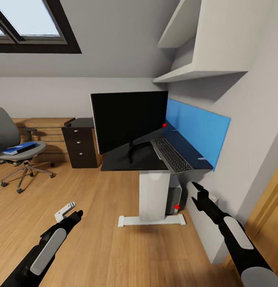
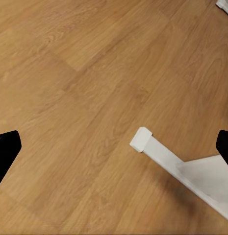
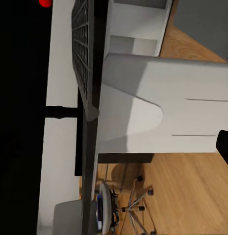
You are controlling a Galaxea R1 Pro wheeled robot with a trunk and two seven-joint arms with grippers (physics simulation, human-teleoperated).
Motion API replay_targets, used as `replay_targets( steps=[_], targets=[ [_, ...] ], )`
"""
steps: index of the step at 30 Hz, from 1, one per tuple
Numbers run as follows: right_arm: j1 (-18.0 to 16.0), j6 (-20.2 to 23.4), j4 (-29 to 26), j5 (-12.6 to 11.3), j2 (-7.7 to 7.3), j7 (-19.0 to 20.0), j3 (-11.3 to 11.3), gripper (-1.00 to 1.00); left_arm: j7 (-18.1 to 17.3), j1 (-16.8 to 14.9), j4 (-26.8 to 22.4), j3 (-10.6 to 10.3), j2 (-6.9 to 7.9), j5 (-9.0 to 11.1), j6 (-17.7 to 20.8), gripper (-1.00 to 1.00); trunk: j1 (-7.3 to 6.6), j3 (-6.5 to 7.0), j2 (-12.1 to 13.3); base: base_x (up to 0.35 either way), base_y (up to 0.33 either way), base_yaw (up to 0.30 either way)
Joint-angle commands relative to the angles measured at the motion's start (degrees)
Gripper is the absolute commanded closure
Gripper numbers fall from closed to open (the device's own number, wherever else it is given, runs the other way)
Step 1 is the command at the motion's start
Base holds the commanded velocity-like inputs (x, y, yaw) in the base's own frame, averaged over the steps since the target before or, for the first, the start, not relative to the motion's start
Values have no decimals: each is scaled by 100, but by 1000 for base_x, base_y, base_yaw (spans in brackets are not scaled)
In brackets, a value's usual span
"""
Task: In the bedroom, organize the workspace by keeping the computer under the desk, ensuring the monitor is on the desk, placing the keyboard on the desk next to the monitor, placing the mouse on the desk next to the keyboard, moving the folder from the swivel chair onto the desk next to the mouse, stacking the notebook on top of the folder with the pen on top of the notebook, and positioning the swivel chair next to the desk.
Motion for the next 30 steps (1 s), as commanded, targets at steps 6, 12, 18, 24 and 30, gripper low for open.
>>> replay_targets(
  steps=[6,12,18,24,30],
  targets=[
    [-3,24,-41,11,-5,134,-8,-100,41,-4,-8,-15,10,27,8,-100,132,-114,-245,0,0,0],
    [-3,49,-52,35,-18,143,-1,-100,41,-4,-8,-16,15,24,8,-100,197,-168,-365,0,0,0],
    [-2,50,-62,112,-150,139,13,-100,41,-4,-8,-16,15,27,15,-100,197,-168,-365,0,0,0],
    [-2,50,-61,127,-183,131,13,-100,38,-4,52,-16,15,28,16,-100,197,-168,-365,0,0,0],
    [-2,50,-61,131,-190,128,18,-100,33,-4,108,-20,15,25,17,-100,197,-168,-365,56,0,0]
  ],
)
